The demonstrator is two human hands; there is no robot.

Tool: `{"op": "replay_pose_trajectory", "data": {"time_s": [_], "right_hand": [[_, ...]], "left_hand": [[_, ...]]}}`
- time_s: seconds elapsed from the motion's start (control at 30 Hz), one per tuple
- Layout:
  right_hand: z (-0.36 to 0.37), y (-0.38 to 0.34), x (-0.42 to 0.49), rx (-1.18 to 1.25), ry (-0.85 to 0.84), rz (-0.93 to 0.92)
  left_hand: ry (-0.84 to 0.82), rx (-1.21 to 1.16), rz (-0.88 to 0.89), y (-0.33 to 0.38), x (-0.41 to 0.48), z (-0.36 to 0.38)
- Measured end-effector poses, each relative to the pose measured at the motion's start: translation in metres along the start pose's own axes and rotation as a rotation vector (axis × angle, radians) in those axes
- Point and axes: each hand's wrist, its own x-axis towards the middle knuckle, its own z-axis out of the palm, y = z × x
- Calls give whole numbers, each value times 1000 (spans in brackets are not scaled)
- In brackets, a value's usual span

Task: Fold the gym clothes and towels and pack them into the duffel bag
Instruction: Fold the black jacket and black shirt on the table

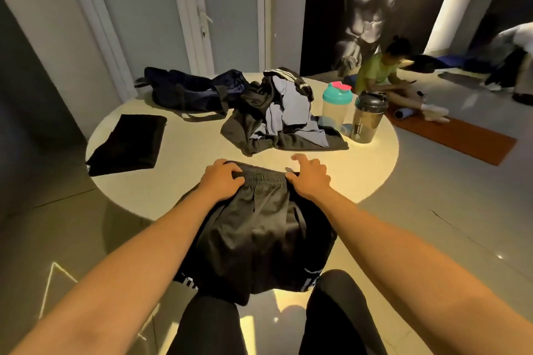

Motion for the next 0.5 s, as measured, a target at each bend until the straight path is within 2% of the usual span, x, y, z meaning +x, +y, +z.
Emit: {"op": "replay_pose_trajectory", "data": {"time_s": [0.1,0.23,0.4,0.5], "right_hand": [[12,7,-15,-126,44,10],[5,13,-4,68,120,-160],[-45,-3,18,259,397,-245],[-62,-18,32,271,419,-248]], "left_hand": [[43,-7,5,10,-6,16],[167,-92,58,5,-9,5],[379,-113,51,7,-4,-44],[458,-163,19,13,1,-64]]}}
